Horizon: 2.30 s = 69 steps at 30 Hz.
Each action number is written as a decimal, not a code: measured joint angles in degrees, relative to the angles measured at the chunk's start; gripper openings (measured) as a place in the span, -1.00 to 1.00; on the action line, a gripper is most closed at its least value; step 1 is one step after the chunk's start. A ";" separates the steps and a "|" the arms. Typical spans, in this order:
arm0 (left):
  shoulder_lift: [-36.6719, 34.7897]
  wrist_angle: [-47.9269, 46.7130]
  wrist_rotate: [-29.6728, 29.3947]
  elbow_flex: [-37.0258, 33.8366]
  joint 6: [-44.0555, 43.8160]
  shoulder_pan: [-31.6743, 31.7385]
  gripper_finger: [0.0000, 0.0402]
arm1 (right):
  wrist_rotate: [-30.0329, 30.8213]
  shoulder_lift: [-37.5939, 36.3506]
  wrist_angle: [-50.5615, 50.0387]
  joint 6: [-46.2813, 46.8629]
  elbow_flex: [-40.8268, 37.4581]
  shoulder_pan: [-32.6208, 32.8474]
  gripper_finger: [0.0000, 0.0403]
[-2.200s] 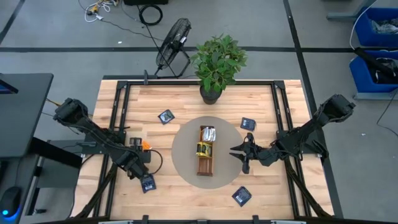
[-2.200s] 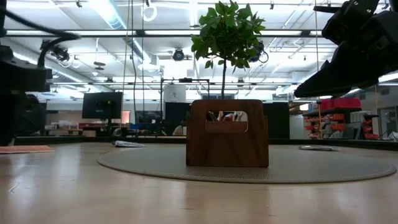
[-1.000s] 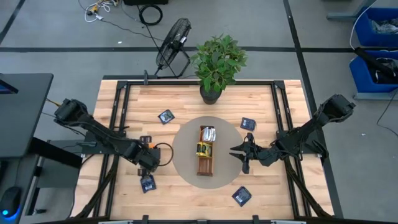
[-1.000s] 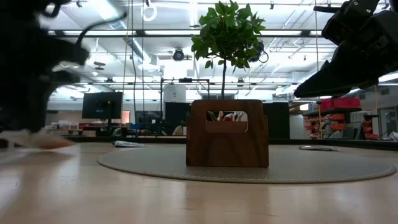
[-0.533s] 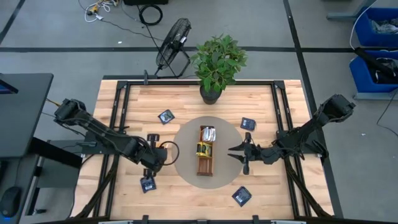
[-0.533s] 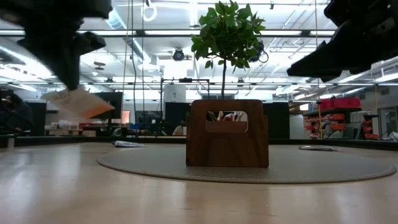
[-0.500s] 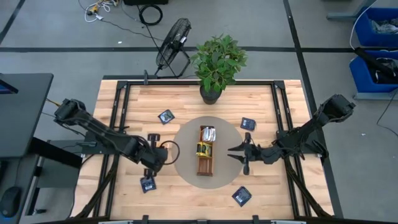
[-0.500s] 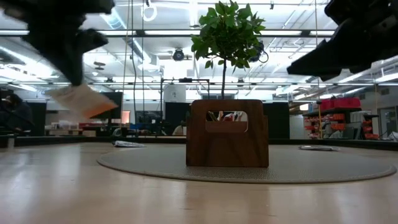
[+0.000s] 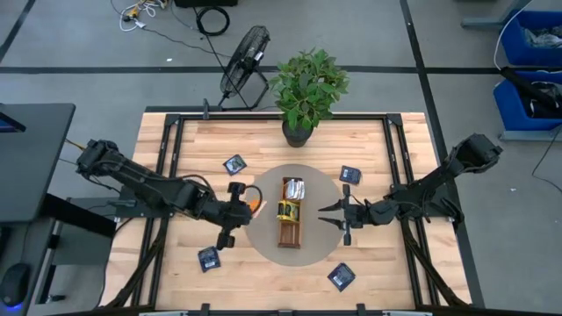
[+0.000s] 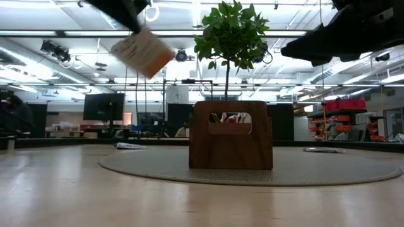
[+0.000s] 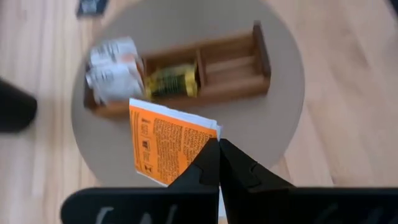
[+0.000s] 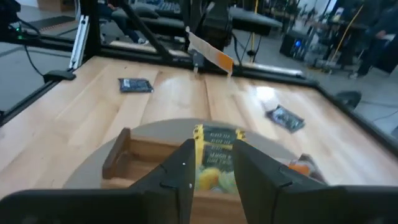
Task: Pick & Place Tea
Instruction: Put the orange tea bag into the top compartment of the top section wooden organizer
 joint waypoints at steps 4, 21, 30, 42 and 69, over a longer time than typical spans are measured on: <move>-0.02 4.62 0.63 0.64 4.17 0.75 -1.00 | -0.71 0.00 1.70 -2.30 0.00 -1.51 -0.43; 0.59 21.53 12.25 0.56 12.28 6.57 -0.99 | -11.60 0.07 4.59 -13.70 3.83 -8.71 0.27; 0.57 23.43 15.29 0.56 14.31 8.13 -0.99 | -16.92 1.22 0.78 -17.00 8.99 -13.35 0.25; 0.55 23.54 15.30 0.56 15.33 8.11 -0.99 | -26.62 11.51 0.90 -19.44 17.07 -17.64 0.20; 0.52 24.95 14.58 0.56 16.01 8.37 -0.99 | -33.91 13.51 2.06 -20.61 19.93 -18.10 -0.93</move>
